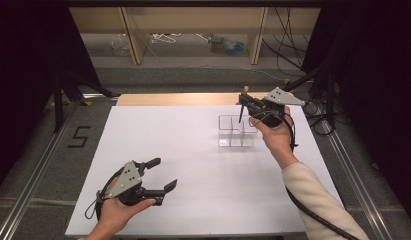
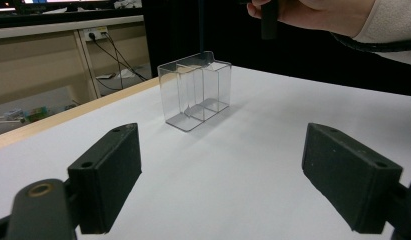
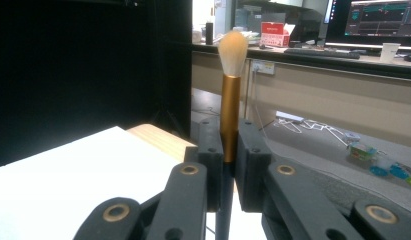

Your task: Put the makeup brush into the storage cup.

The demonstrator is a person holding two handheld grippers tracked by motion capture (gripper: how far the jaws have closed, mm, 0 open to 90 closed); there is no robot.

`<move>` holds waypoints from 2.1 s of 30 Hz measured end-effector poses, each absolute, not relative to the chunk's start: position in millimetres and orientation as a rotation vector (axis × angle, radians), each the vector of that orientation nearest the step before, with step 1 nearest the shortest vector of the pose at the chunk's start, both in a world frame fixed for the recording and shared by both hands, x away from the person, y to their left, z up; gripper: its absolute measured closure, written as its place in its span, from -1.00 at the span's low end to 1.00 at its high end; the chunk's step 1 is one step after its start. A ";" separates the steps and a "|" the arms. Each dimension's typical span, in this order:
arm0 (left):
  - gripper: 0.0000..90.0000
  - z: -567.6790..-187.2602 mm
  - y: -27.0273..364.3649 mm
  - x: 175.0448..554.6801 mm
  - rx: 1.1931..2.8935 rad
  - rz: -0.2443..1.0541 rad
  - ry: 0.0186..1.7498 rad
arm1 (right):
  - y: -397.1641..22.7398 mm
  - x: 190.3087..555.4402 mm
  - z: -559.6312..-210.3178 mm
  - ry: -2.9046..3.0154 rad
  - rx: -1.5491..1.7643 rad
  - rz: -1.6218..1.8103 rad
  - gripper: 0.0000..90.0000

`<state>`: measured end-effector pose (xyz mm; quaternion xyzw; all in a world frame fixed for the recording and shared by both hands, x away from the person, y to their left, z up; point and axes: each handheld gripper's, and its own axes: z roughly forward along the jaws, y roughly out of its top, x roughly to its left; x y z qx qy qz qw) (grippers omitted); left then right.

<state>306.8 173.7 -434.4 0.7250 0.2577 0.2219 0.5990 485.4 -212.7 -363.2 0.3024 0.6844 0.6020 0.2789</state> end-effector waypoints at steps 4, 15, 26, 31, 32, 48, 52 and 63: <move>-0.65 -434.8 173.3 307.2 1.674 0.509 0.593 | -212.8 485.8 -363.9 1.845 0.816 1.610 0.86; -0.65 -434.5 173.6 307.1 1.676 0.514 0.590 | -212.4 487.6 -365.6 1.842 0.817 1.607 0.86; -0.65 -434.5 173.8 307.2 1.678 0.516 0.587 | -212.5 487.7 -366.8 1.851 0.829 1.608 0.86; -0.65 -434.5 173.8 307.2 1.678 0.516 0.587 | -211.6 488.2 -368.4 1.850 0.835 1.607 0.86; -0.65 -434.6 173.6 307.0 1.676 0.514 0.591 | -211.7 488.6 -368.7 1.847 0.827 1.606 0.86; -0.65 -433.9 174.7 306.6 1.688 0.521 0.591 | -210.7 491.1 -373.0 1.856 0.817 1.596 0.86; -0.65 -433.9 174.6 306.6 1.688 0.521 0.591 | -210.8 490.8 -373.7 1.863 0.821 1.592 0.86; -0.65 -433.8 174.7 306.5 1.688 0.522 0.591 | -209.7 491.3 -376.3 1.871 0.827 1.583 0.86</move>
